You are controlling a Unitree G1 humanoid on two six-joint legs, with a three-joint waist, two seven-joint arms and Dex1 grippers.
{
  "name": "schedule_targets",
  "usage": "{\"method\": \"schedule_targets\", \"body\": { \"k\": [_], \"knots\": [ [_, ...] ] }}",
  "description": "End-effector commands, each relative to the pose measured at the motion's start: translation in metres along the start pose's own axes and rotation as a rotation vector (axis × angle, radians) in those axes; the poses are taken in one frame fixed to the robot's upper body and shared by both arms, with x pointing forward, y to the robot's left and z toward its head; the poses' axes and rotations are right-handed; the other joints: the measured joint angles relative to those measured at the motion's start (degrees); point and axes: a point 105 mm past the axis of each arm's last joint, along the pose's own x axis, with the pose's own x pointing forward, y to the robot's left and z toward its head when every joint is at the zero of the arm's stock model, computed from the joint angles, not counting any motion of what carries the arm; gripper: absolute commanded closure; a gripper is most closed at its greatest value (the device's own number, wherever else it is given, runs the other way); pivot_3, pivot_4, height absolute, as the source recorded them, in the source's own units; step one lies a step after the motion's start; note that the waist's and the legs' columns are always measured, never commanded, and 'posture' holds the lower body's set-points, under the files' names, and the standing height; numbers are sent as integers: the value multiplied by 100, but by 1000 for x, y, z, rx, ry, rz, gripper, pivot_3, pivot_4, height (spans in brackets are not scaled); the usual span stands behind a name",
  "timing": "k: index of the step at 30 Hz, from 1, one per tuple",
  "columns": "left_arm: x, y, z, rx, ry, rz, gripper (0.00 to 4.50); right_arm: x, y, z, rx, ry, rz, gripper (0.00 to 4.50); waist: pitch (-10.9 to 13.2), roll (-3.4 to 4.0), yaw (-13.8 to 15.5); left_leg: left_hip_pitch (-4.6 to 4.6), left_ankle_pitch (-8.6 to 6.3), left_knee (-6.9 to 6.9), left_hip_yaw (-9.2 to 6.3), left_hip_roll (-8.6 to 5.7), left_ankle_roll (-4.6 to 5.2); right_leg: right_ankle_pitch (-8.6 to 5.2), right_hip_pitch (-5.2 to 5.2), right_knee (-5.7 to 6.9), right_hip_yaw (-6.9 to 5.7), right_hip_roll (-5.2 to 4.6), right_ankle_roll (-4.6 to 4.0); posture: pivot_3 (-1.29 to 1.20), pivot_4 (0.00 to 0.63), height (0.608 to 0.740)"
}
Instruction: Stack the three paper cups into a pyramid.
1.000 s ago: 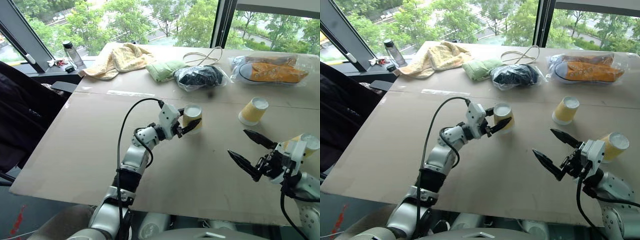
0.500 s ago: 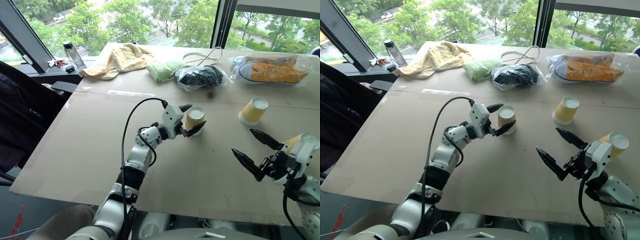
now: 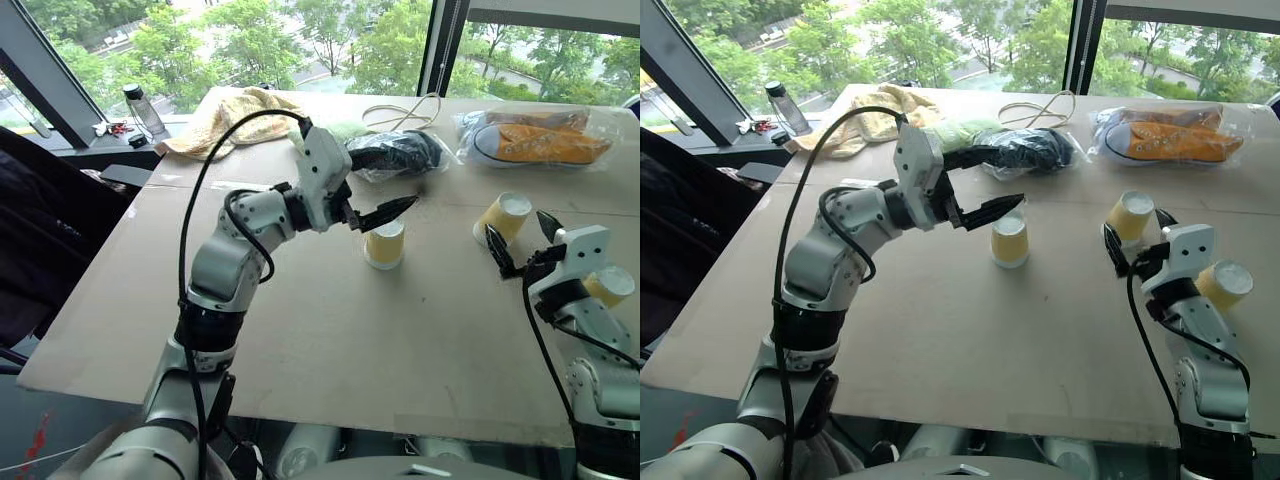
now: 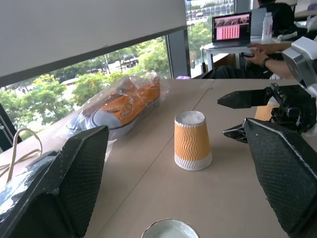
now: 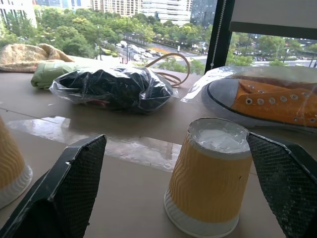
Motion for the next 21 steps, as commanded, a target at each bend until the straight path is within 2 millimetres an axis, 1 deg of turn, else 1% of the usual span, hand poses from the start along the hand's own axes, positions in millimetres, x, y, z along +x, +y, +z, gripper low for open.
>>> {"method": "schedule_targets", "body": {
  "k": [1,4,7,14,17,21],
  "knots": [
    [-8,-12,17,7,32,-103,58,12,-8,4,-15,-16,-75,0,0,0,-64,1,1,-1,0,0,-1,0,-1,2,1,1,0,0,150,740],
    [-17,-18,20,-28,78,-155,58,21,-7,2,2,-15,-76,0,1,1,-78,1,2,-4,1,0,-2,0,-5,3,7,4,0,0,150,740],
    [-22,-19,23,-40,102,-162,58,28,-8,1,0,-15,-88,0,1,1,-82,0,3,-5,1,1,-4,0,-11,8,11,6,-1,0,150,740],
    [-28,-20,24,-93,110,-145,58,43,-13,-5,-5,-1,-104,0,2,1,-82,0,8,-5,1,2,-11,1,-12,15,13,7,-3,0,150,740],
    [-30,-19,23,-118,115,-140,58,48,-11,-9,15,11,-93,0,2,1,-82,0,8,-8,2,2,-12,1,-14,14,13,6,-3,0,150,740],
    [-30,-19,23,-129,113,-136,58,53,-16,-12,29,17,-132,0,2,1,-84,0,8,-11,2,2,-12,1,-15,14,16,7,-3,0,150,740]
  ]
}}
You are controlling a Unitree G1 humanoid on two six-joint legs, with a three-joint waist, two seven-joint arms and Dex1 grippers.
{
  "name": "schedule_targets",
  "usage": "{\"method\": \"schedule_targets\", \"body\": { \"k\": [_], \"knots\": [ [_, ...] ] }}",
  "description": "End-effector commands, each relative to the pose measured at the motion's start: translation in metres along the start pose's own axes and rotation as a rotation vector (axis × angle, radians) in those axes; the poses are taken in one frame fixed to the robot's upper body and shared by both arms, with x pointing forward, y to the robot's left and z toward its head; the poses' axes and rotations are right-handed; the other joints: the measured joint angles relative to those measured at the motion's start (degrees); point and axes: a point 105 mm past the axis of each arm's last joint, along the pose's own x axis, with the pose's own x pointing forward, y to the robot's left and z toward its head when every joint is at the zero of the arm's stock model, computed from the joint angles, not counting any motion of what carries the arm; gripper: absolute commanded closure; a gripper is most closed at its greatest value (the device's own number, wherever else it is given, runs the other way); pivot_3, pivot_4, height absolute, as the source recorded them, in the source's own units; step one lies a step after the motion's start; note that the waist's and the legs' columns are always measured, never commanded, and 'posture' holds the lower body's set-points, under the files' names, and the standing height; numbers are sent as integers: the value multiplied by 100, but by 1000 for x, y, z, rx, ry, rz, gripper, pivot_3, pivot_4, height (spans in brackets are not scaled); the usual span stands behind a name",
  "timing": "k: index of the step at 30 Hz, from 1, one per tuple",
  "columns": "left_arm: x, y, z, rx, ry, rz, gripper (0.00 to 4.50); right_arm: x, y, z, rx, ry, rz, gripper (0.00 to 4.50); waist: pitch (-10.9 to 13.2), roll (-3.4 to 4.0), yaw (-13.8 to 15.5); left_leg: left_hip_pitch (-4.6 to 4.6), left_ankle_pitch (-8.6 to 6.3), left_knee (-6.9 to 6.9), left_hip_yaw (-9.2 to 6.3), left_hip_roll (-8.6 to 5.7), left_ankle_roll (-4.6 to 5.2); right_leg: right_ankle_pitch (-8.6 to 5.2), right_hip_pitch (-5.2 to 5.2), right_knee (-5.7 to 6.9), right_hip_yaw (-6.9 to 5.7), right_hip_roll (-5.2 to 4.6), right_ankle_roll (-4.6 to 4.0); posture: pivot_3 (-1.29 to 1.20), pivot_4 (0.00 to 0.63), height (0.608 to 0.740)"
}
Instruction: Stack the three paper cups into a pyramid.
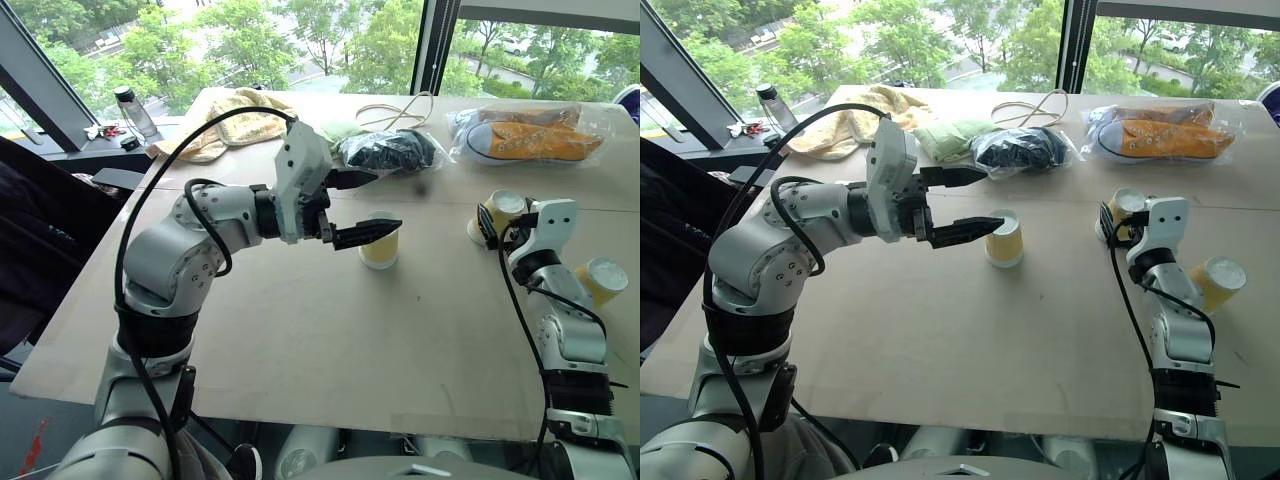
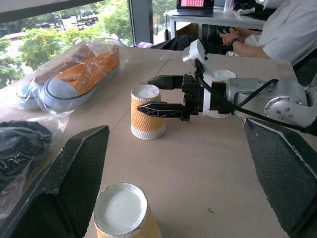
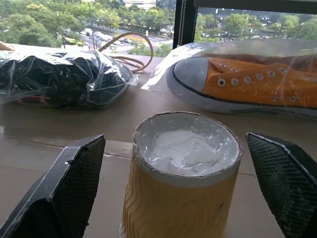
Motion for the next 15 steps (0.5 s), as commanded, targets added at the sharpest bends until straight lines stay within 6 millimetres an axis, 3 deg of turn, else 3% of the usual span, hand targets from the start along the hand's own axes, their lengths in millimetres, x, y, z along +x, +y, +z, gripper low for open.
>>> {"method": "schedule_targets", "body": {
  "k": [1,2,5,8,12,15],
  "knots": [
    [-2,-4,12,35,-32,-4,58,6,-4,13,7,-55,-34,0,0,0,-1,0,0,0,0,0,0,0,0,0,1,0,0,0,150,740],
    [-3,-4,12,35,-32,-3,58,7,-4,13,10,-58,-32,0,0,0,-1,0,0,0,1,0,0,0,0,0,1,0,0,0,150,740],
    [-4,-4,12,32,-29,1,0,8,-2,14,5,-63,-18,860,0,0,-1,0,0,0,1,0,-1,0,-1,0,2,0,-1,0,150,740],
    [-6,-5,10,30,-21,3,0,7,-1,13,8,-63,-11,2256,0,0,-3,0,0,-1,1,0,-1,0,-1,0,4,0,-1,0,150,740],
    [-14,-8,4,27,0,5,0,4,3,19,-1,-91,11,2380,0,0,-24,0,0,-4,2,0,-1,0,-3,0,6,1,-1,0,150,740],
    [-28,-10,-8,21,48,42,0,-3,23,26,36,-118,130,2380,1,1,-55,0,1,-11,2,0,-2,0,-5,-1,9,1,-1,0,150,740]
  ]
}}
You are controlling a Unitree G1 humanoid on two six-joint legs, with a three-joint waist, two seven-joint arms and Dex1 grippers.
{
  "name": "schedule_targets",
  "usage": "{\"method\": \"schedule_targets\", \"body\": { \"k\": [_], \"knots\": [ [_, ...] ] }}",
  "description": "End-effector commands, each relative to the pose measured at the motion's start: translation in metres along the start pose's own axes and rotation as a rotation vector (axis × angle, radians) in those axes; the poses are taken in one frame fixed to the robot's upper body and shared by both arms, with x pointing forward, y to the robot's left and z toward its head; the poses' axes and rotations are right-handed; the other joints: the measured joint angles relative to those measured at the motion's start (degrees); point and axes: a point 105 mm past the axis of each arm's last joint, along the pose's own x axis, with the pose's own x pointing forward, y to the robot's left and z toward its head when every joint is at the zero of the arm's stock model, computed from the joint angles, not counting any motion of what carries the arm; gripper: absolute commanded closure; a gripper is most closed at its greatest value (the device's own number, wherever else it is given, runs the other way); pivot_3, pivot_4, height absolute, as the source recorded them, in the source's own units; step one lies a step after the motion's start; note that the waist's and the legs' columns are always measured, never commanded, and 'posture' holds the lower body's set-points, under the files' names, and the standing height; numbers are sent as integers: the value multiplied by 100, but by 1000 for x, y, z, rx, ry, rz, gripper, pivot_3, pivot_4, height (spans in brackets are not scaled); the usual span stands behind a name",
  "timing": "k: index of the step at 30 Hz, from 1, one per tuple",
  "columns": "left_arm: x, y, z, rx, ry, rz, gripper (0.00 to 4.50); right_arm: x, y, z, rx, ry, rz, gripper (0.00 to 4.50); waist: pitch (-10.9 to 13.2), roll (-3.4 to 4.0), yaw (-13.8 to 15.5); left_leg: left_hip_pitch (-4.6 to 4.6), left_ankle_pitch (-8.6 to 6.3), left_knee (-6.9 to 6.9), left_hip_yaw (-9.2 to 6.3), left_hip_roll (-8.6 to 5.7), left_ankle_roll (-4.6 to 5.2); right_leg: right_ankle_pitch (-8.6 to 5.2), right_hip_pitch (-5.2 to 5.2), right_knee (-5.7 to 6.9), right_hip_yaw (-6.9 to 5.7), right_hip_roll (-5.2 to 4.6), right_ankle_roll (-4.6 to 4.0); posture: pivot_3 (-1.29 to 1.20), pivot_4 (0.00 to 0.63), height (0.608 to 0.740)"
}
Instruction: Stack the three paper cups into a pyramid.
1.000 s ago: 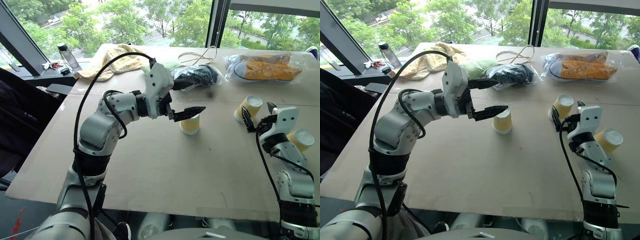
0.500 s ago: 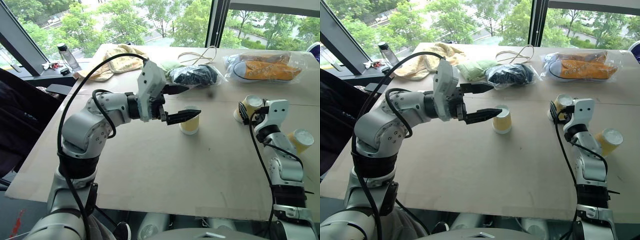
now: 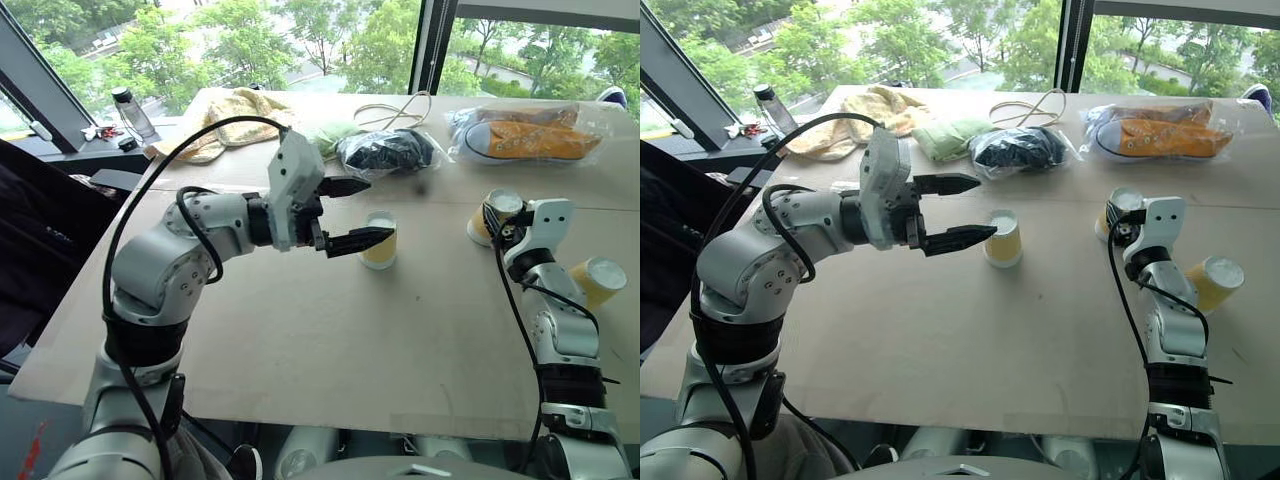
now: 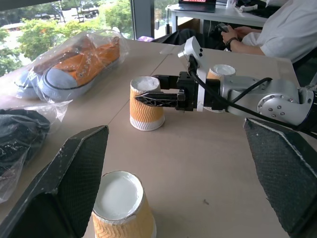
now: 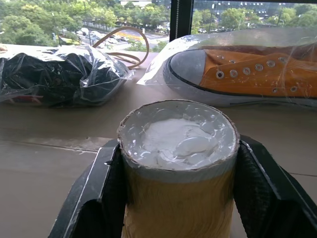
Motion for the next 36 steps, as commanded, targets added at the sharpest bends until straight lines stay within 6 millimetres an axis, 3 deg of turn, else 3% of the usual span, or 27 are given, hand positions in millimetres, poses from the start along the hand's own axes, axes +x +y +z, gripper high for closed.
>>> {"method": "schedule_targets", "body": {
  "k": [1,9,13,21,36],
  "knots": [
    [-19,-4,0,47,10,42,0,-8,26,26,23,-99,150,2380,0,0,-35,-1,0,-4,0,1,0,0,-4,-1,3,1,0,0,150,740],
    [-48,-23,-40,-42,88,114,0,-40,79,10,73,-1,453,2380,1,1,-83,0,0,-18,0,2,-1,-1,-8,-7,33,9,-1,0,150,740],
    [-52,-25,-46,-55,81,138,0,-43,94,3,62,21,517,2380,3,-4,-68,5,-4,-17,-1,3,6,3,-9,-6,31,9,-8,0,150,740],
    [-50,-22,-45,-46,56,172,0,-30,110,2,36,-4,550,2380,3,-5,-87,7,10,-23,-2,4,-17,6,-12,-6,31,12,-11,0,150,740],
    [-48,-18,-45,-35,51,203,0,-17,119,2,19,-28,566,2380,3,-5,-85,8,14,-33,-2,4,-24,7,-13,-5,31,14,-13,0,150,740]
  ]
}}
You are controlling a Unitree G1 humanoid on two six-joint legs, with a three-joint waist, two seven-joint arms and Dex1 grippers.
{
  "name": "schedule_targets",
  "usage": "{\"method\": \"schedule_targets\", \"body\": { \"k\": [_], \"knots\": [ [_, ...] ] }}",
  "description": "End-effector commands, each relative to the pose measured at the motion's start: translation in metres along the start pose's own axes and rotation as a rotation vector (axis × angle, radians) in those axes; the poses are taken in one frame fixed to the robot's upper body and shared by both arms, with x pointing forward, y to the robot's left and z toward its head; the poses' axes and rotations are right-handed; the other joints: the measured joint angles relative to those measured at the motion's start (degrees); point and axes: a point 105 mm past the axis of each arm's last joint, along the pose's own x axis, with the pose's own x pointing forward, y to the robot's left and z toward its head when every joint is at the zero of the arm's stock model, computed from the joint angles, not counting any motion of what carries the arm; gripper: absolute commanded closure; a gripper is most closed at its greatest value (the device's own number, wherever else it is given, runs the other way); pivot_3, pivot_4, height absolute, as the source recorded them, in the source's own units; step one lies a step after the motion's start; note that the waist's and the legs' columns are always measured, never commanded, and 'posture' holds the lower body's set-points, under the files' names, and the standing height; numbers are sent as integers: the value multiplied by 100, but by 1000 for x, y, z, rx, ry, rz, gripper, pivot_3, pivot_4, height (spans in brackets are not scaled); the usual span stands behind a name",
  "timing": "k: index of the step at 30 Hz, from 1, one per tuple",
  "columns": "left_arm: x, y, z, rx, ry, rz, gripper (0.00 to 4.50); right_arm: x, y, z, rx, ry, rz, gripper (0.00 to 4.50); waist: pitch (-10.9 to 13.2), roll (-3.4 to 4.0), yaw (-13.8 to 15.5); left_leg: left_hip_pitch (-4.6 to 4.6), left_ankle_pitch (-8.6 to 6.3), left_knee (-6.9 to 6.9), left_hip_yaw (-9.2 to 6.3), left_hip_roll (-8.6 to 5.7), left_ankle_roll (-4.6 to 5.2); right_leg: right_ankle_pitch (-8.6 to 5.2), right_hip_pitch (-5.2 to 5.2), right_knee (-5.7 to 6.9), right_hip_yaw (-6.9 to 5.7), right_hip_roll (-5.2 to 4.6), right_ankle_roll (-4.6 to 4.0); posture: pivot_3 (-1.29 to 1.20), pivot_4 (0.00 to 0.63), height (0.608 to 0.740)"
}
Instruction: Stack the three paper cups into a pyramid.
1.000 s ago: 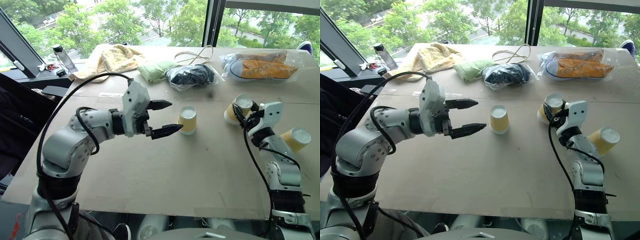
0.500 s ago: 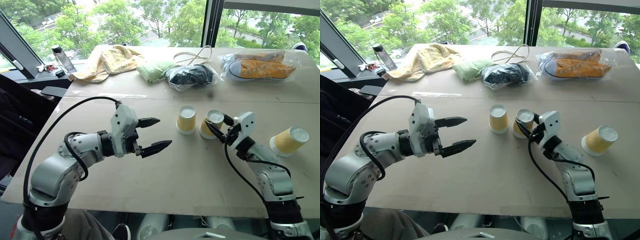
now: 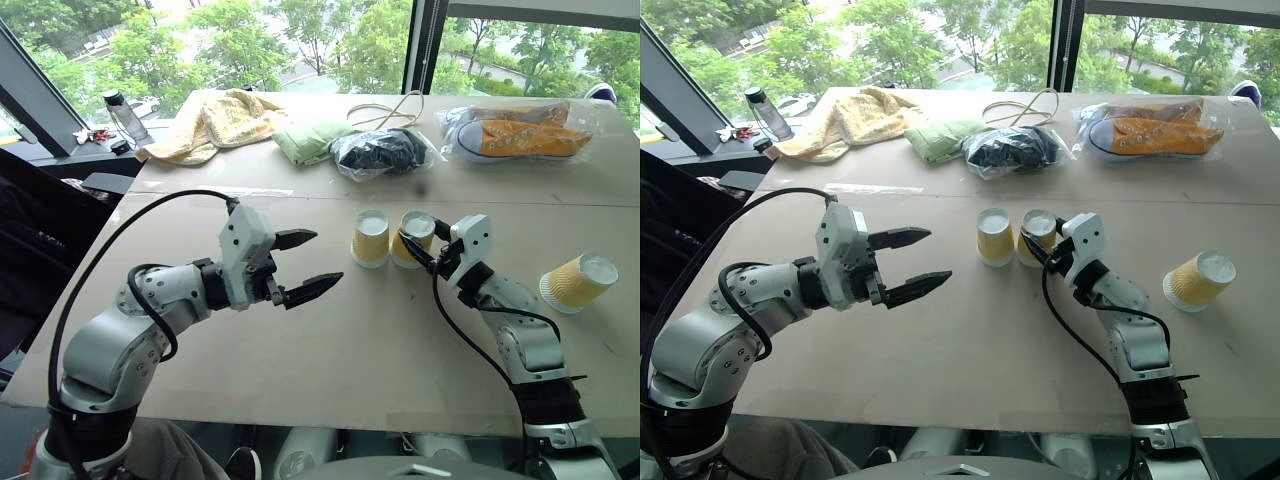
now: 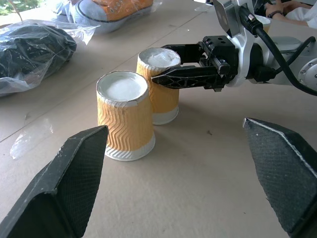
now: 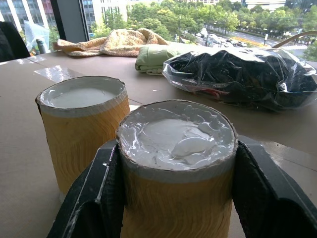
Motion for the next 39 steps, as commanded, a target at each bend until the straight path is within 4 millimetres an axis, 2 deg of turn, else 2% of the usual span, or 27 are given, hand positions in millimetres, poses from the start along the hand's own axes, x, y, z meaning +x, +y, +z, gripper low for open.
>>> {"method": "schedule_targets", "body": {
  "k": [1,3,5,7,10,14,19,23,26,31,35,39],
  "knots": [
    [0,0,11,54,-34,7,0,4,4,8,-7,-29,26,2380,0,0,-2,0,0,-1,0,0,0,0,0,0,0,0,0,0,150,740],
    [0,0,11,56,-37,9,0,2,3,9,10,-27,16,1360,0,0,-2,0,0,-1,0,0,0,0,0,0,0,0,0,0,150,740],
    [1,0,12,56,-47,11,0,-2,3,12,25,-35,25,542,0,0,1,0,0,-2,0,1,0,0,0,0,0,1,0,0,150,740],
    [1,1,13,58,-52,11,0,-5,-1,16,26,-54,14,22,1,0,3,0,0,-2,0,1,0,0,0,-1,0,1,0,0,150,740],
    [2,1,14,60,-60,7,0,-12,-6,23,41,-78,-1,22,1,0,6,0,0,-2,0,1,0,0,0,-2,1,1,0,0,150,740],
    [4,2,20,64,-84,-4,0,-37,-8,34,65,-105,13,22,1,-1,63,-1,-1,-4,-1,1,0,0,1,-5,-1,0,0,0,150,740],
    [10,4,27,78,-102,-44,0,-69,-12,48,15,-99,-23,22,2,-2,107,-3,-3,-5,-2,1,5,0,1,-7,-1,0,1,0,150,740],
    [29,-4,34,79,-137,-148,0,-95,-41,76,-142,-137,-237,22,3,-7,149,-1,-11,-3,-1,2,19,0,1,-6,-1,0,1,0,150,740],
    [44,-9,43,89,-170,-230,0,-123,-61,87,-214,-152,-425,22,4,-11,229,-8,1,-2,-8,-1,-2,0,2,-8,-7,0,1,0,150,740],
    [62,-22,60,97,-238,-376,0,-171,-76,78,-238,-96,-652,22,4,-16,260,-10,2,-5,-7,-2,-2,-1,3,-15,-4,1,1,0,150,740],
    [71,-27,61,119,-227,-444,0,-193,-78,63,-230,-44,-734,22,4,-14,158,-4,3,-4,-3,-1,-2,-1,3,-6,1,3,1,0,150,740],
    [76,-30,63,139,-228,-478,0,-203,-79,50,-214,-20,-789,22,4,-14,127,2,4,-2,-3,3,-3,-2,6,-4,3,9,1,0,150,740]
  ]
}}
